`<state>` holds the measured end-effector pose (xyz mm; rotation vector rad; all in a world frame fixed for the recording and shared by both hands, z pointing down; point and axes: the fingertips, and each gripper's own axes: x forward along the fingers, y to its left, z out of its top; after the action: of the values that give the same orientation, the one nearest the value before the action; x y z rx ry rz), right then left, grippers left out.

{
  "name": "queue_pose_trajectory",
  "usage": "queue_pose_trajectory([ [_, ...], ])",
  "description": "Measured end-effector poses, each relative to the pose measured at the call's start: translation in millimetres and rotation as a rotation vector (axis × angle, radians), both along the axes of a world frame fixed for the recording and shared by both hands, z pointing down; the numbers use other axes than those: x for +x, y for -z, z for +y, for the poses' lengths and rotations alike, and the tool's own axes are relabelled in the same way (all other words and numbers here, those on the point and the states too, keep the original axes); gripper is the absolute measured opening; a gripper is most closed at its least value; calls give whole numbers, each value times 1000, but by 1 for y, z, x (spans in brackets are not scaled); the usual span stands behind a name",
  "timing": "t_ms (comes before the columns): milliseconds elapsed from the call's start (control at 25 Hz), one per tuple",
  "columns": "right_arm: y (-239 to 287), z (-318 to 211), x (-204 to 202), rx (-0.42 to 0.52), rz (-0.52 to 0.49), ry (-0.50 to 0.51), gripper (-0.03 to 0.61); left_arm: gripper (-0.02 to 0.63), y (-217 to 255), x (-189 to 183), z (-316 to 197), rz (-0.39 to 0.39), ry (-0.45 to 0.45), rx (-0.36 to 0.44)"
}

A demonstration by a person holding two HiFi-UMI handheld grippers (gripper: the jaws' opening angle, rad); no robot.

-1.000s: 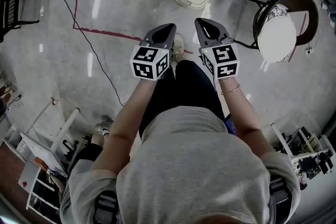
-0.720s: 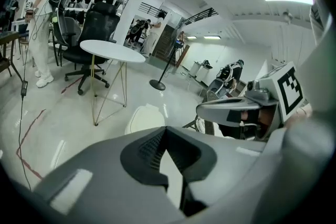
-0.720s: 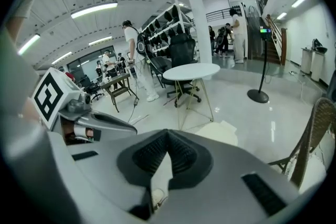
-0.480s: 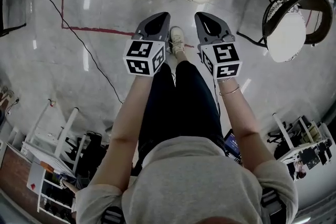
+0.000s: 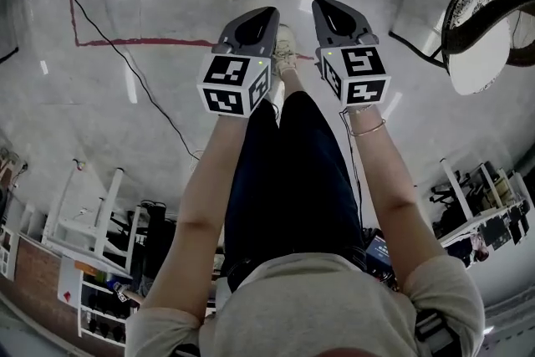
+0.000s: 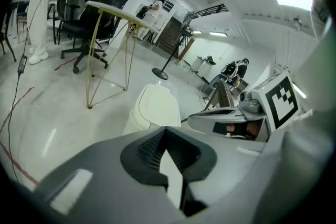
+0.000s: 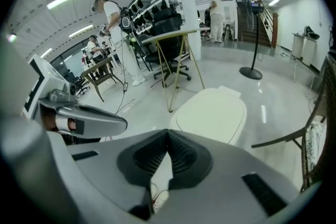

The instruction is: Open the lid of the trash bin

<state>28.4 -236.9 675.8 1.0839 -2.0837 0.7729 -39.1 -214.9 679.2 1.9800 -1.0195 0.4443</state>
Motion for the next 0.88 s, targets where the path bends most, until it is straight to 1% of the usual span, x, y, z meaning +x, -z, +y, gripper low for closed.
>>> queue_pose_trajectory([
  [240, -62, 0, -1, -66, 20, -1, 5, 6, -47, 9, 3, 38, 18, -43],
  [360, -81, -4, -2, -64, 43, -2, 5, 6, -65, 9, 2, 45, 18, -46],
  [560, -96, -20, -1, -32, 50, -9, 5, 6, -78, 11, -1, 53, 7, -39],
  [680, -100, -32, -3, -35, 45, -4, 5, 6, -79, 10, -7, 50, 0, -28],
  [880, -105, -41, -2, -30, 66, -28, 5, 6, -80, 6, -10, 48, 3, -35],
])
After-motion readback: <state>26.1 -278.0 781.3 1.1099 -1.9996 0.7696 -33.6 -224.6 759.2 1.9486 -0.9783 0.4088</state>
